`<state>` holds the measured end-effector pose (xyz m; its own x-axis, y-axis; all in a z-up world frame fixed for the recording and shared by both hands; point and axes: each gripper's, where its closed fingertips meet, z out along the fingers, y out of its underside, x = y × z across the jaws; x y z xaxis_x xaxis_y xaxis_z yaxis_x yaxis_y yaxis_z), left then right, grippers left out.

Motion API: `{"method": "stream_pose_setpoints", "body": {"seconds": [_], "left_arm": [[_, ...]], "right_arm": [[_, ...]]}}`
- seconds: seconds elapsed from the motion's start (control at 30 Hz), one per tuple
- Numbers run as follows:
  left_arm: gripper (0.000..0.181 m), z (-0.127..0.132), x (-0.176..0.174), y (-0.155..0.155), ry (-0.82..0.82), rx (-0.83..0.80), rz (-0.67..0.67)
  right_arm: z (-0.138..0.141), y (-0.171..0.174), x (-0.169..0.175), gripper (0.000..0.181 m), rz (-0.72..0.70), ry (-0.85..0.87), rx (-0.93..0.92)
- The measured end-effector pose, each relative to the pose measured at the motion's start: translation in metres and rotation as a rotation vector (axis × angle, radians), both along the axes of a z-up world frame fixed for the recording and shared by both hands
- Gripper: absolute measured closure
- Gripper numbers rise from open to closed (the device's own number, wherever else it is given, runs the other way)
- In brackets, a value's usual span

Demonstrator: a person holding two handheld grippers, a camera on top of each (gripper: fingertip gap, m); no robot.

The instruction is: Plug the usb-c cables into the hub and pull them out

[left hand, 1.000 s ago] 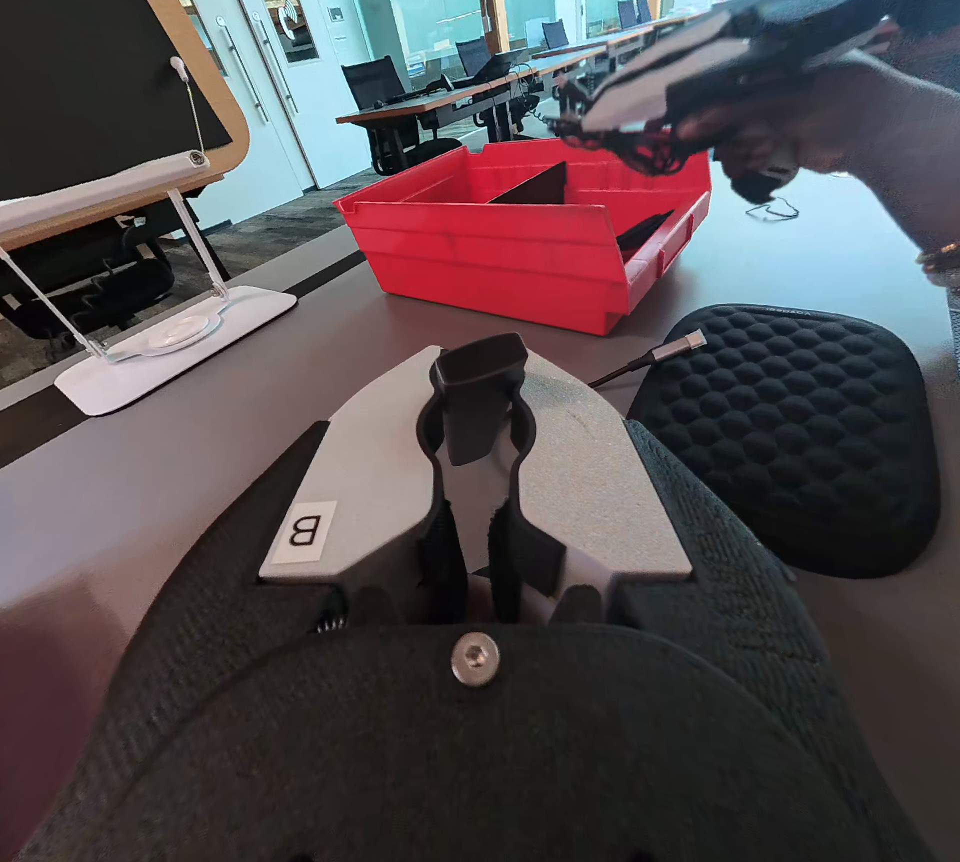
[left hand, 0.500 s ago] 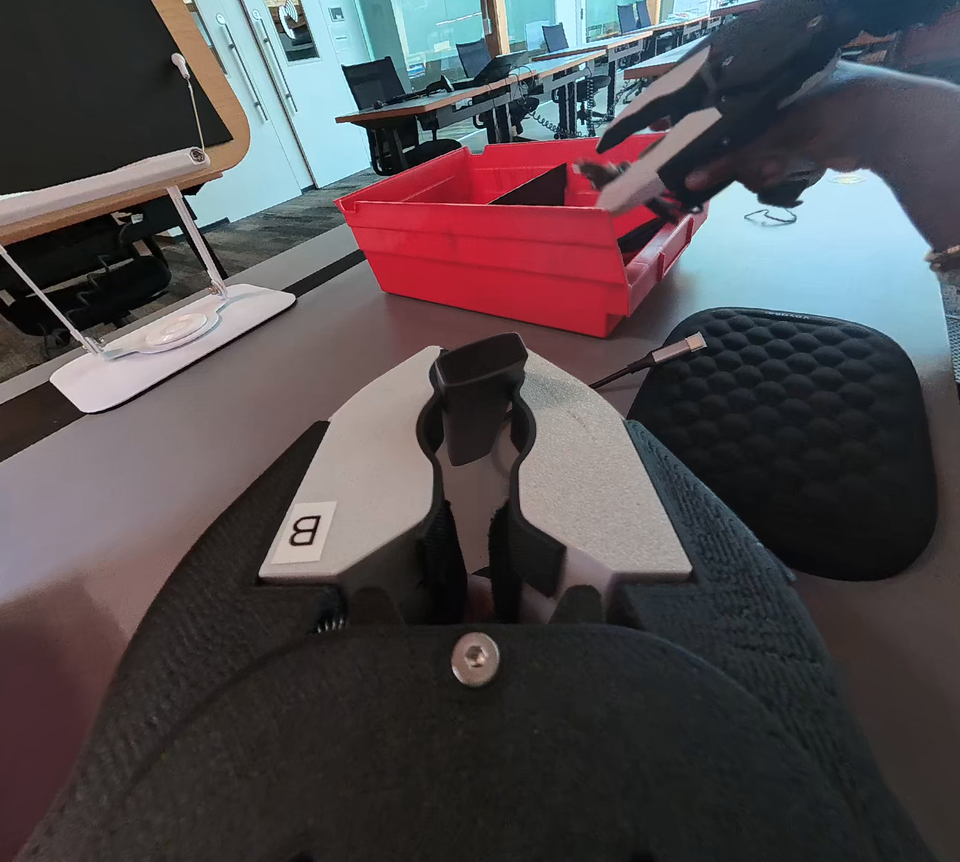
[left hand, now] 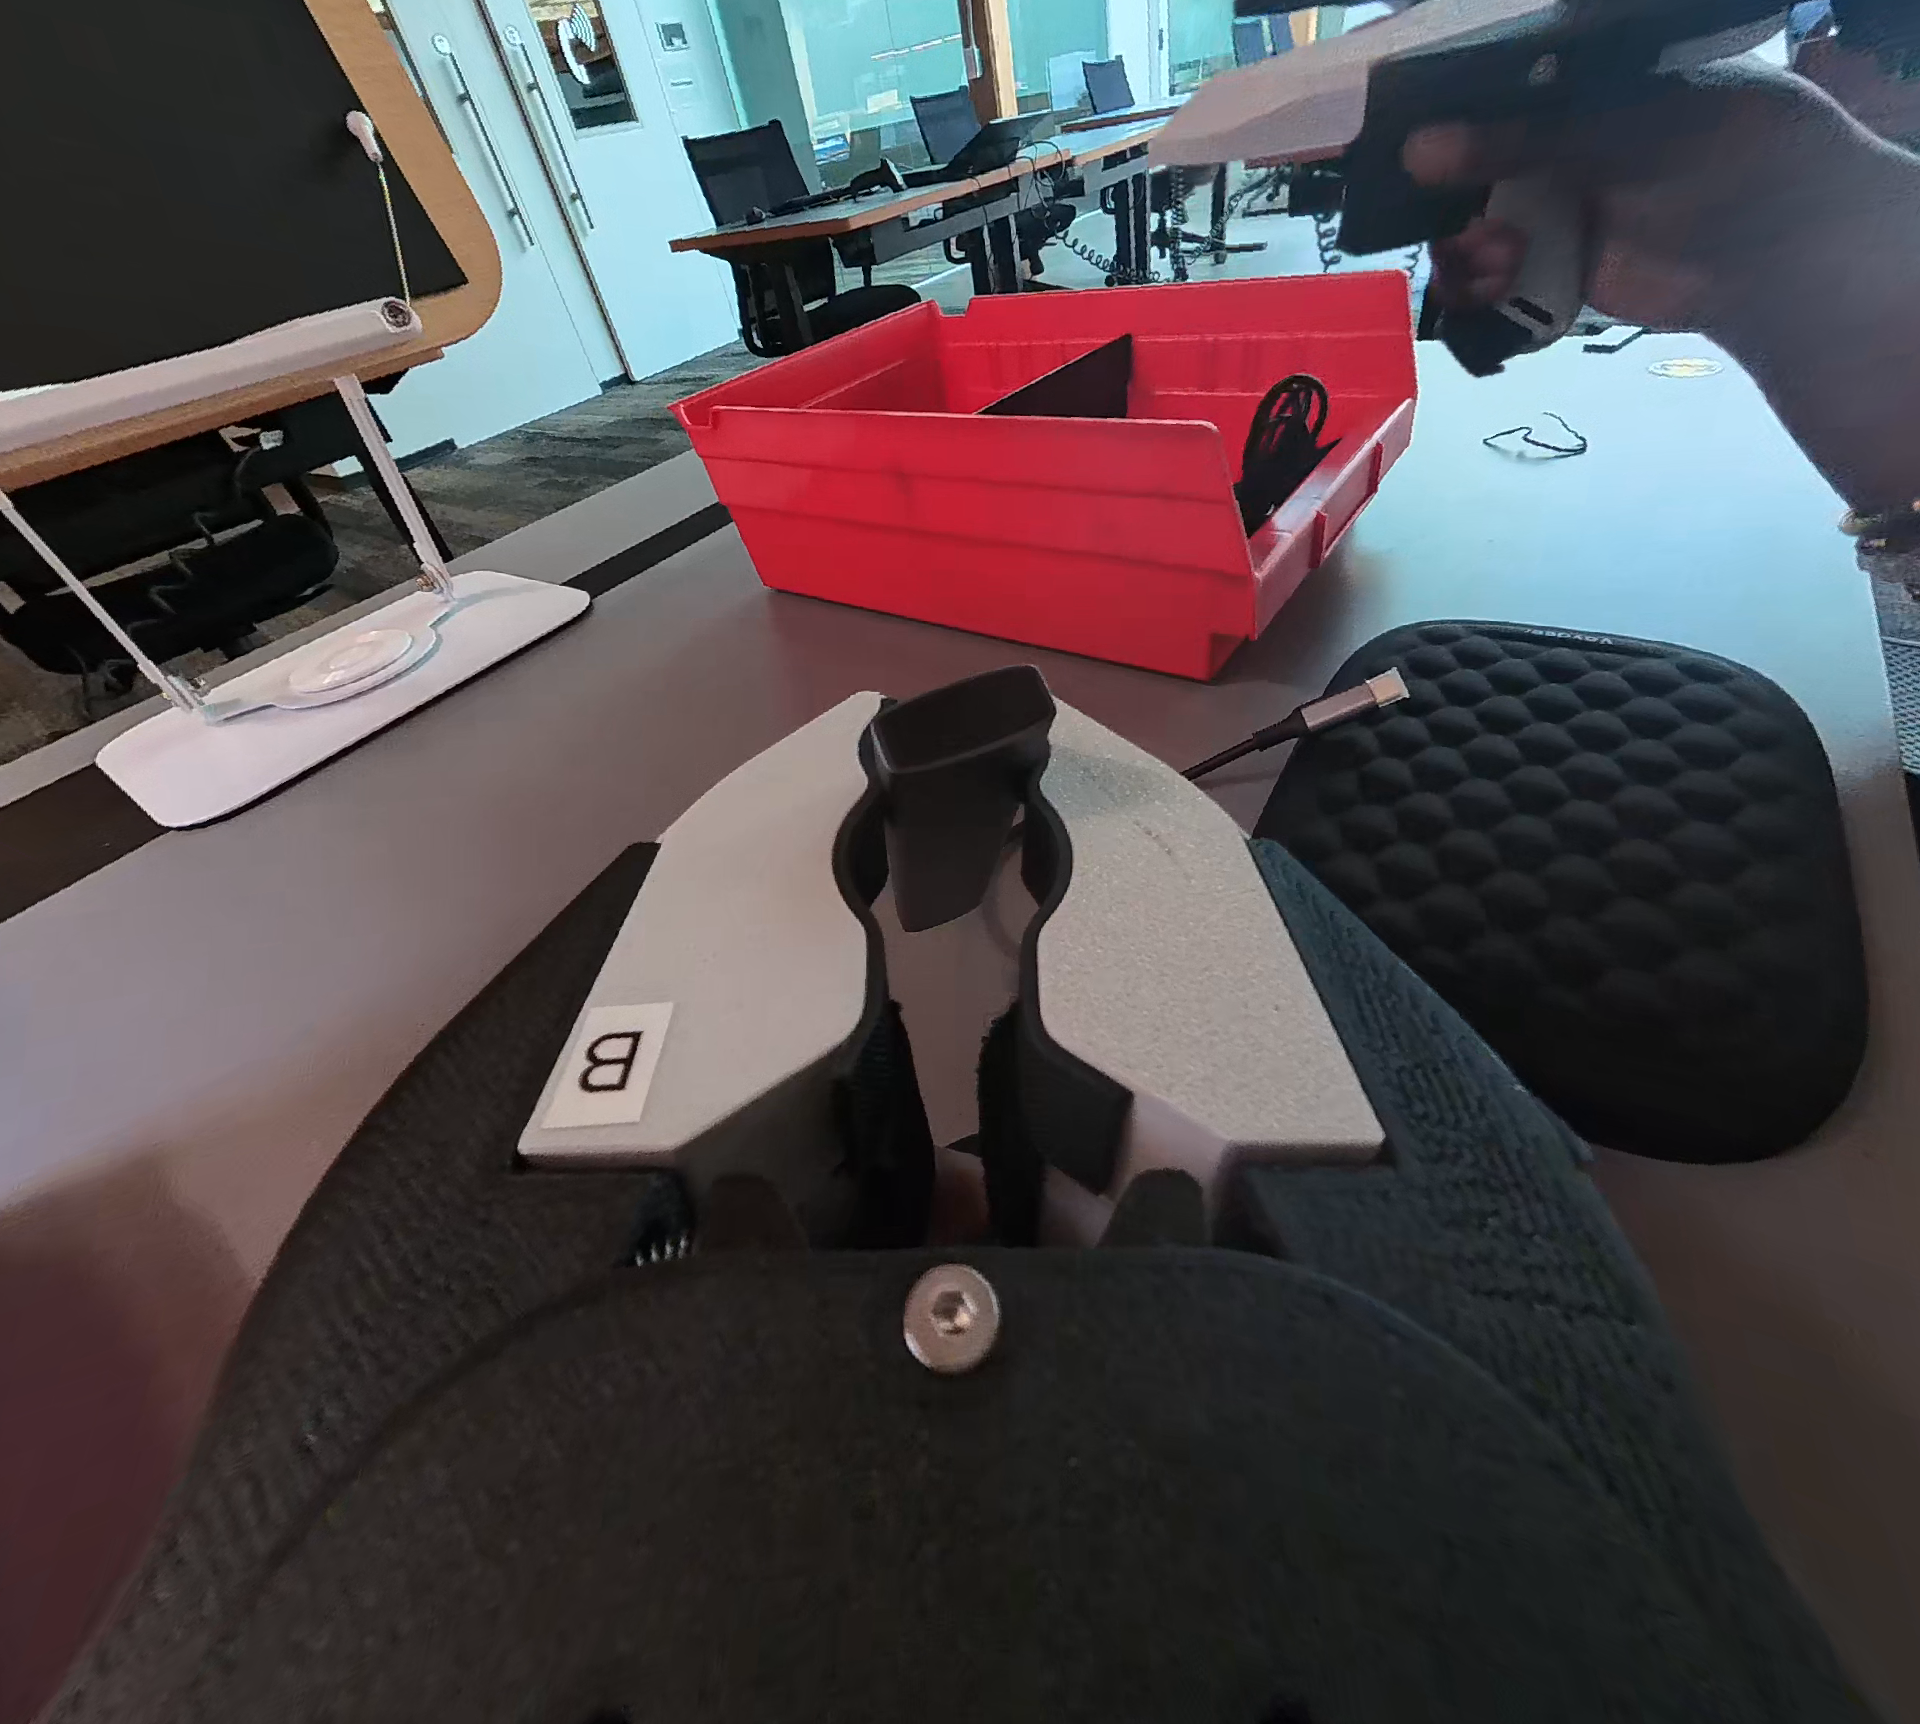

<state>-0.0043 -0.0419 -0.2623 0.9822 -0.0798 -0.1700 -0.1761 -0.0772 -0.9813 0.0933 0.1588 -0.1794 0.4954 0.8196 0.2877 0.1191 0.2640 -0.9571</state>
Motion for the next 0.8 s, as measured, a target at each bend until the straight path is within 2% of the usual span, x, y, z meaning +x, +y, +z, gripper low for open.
{"method": "stream_pose_setpoints", "body": {"seconds": [0.1,0.13,0.17,0.2,0.23,0.3,0.4,0.47,0.5,0.57,0.67,0.7,0.73,0.8], "left_arm": [[0.162,0.0,0.0,0.0,0.005,-0.001,0.001],[0.162,0.0,0.0,0.0,0.004,-0.001,0.001],[0.162,0.0,0.0,0.0,0.002,-0.002,0.001],[0.162,0.0,0.0,0.0,0.0,-0.002,0.002],[0.162,0.0,0.0,0.0,-0.002,-0.002,0.002],[0.162,0.0,0.0,0.0,-0.001,-0.002,0.002],[0.162,0.0,0.0,0.0,0.007,-0.002,0.002],[0.162,0.0,0.0,0.0,0.009,-0.003,0.003],[0.162,0.0,0.0,0.0,0.008,-0.003,0.003],[0.162,0.0,0.0,0.0,0.005,-0.002,0.003],[0.162,0.0,0.0,0.0,0.001,-0.001,0.003],[0.162,0.0,-0.001,0.0,0.0,-0.001,0.003],[0.162,0.0,-0.001,0.0,0.0,-0.001,0.003],[0.162,0.0,-0.001,0.0,-0.005,-0.001,0.004]], "right_arm": [[0.002,0.01,0.01,0.078,-0.028,0.052,-0.028],[0.001,0.006,0.011,0.09,0.006,0.054,-0.04],[-0.004,-0.002,0.012,0.115,0.061,0.025,-0.044],[-0.011,-0.011,0.013,0.136,0.117,-0.019,-0.045],[-0.02,-0.022,0.013,0.143,0.181,-0.083,-0.055],[-0.049,-0.044,0.017,0.145,0.309,-0.257,-0.104],[-0.082,-0.067,0.024,0.163,0.425,-0.437,-0.125],[-0.098,-0.072,0.024,0.176,0.455,-0.509,-0.148],[-0.102,-0.069,0.021,0.177,0.447,-0.524,-0.155],[-0.101,-0.047,0.016,0.179,0.336,-0.473,-0.17],[-0.095,0.011,0.021,0.174,0.018,-0.362,-0.227],[-0.093,0.022,0.025,0.171,-0.048,-0.348,-0.22],[-0.089,0.026,0.028,0.167,-0.073,-0.322,-0.2],[-0.074,0.01,0.024,0.162,0.012,-0.24,-0.157]]}}
